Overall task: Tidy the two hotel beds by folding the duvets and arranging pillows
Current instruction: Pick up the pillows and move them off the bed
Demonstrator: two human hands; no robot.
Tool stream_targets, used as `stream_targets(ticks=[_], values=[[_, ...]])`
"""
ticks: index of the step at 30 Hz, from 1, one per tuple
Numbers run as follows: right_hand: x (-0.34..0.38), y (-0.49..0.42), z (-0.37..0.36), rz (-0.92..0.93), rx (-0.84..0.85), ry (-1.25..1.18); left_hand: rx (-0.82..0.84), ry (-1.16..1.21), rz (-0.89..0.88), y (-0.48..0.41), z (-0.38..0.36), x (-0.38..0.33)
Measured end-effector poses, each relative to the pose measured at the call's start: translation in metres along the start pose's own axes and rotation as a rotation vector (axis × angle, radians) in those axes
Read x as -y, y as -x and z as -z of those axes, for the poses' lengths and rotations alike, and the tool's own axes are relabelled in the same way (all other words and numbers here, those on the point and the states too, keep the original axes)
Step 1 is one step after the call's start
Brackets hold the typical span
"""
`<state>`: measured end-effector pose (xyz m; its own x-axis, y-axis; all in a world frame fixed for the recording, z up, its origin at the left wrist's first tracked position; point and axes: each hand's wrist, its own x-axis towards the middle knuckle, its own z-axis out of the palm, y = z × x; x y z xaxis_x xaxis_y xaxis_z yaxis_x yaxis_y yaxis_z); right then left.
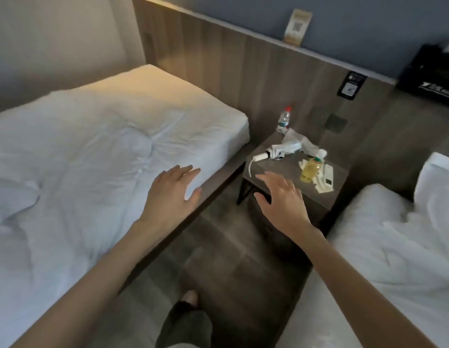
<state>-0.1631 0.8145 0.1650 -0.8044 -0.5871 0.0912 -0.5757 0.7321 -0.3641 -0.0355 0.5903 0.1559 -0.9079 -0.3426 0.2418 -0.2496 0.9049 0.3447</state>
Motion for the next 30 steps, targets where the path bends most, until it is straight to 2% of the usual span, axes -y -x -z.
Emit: stream_targets(ticks=[3, 7, 12, 18, 30], values=[[0.064, -0.042, -0.027, 0.144, 0.078, -0.038, -0.057, -0.080, 0.179, 0.023, 0.032, 0.072], [0.142, -0.093, -0.070, 0.283, 0.140, -0.158, -0.102, -0.069, 0.458, 0.056, 0.063, 0.162], [0.238, -0.155, -0.133, 0.276, 0.312, -0.390, -0.172, 0.025, 0.777, 0.092, 0.086, 0.259], [0.338, -0.212, -0.203, 0.332, 0.434, -0.442, -0.230, 0.056, 0.997, 0.111, 0.114, 0.374], [0.535, -0.270, -0.335, 0.591, 0.730, -0.447, -0.437, 0.096, 1.459, 0.188, 0.152, 0.486]])
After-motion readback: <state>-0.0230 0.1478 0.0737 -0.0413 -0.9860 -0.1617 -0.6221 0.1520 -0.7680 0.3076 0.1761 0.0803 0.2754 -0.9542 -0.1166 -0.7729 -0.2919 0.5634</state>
